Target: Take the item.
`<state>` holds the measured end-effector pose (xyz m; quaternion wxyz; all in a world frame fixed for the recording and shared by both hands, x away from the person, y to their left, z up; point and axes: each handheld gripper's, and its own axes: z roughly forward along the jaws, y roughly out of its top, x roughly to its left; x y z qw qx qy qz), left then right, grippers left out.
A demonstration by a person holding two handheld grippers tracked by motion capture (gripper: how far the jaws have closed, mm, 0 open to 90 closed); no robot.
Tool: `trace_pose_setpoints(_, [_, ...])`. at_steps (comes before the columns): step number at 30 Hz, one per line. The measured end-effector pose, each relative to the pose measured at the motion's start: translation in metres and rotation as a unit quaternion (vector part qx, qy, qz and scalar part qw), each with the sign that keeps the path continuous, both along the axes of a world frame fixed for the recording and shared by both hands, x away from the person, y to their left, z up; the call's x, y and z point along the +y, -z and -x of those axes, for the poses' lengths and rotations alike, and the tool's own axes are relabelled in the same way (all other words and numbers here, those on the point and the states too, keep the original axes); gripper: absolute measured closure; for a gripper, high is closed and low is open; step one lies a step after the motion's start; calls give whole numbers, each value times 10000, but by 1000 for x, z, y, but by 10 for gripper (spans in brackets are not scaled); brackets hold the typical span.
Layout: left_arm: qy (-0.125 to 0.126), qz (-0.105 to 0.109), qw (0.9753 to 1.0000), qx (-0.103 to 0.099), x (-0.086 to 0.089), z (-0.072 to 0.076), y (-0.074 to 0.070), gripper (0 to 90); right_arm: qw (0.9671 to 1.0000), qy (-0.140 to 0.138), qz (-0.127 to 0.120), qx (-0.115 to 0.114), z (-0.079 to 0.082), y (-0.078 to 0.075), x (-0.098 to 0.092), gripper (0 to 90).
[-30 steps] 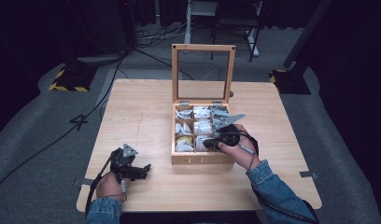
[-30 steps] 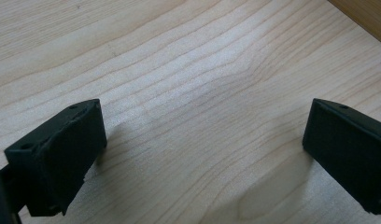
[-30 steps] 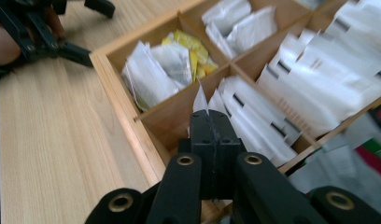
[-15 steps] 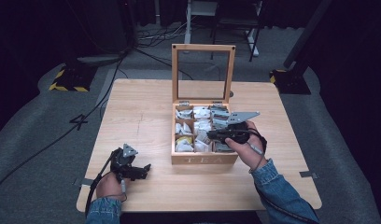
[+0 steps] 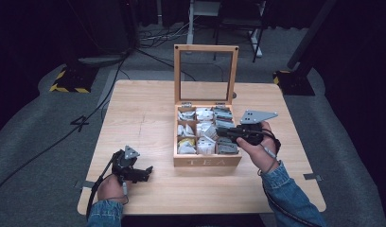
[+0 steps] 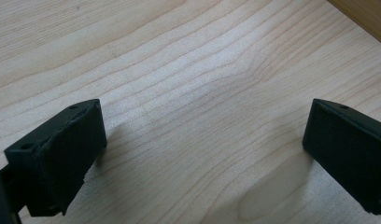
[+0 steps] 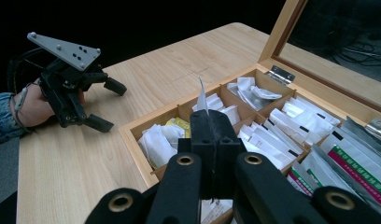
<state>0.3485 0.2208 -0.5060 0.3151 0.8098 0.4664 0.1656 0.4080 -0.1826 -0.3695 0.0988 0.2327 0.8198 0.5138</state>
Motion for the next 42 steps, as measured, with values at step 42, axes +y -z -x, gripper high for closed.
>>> trace_pose_setpoints(42, [38, -4, 10000, -2, 1, -3, 0, 0, 9880, 1486, -332, -277, -14, -17, -99, 900])
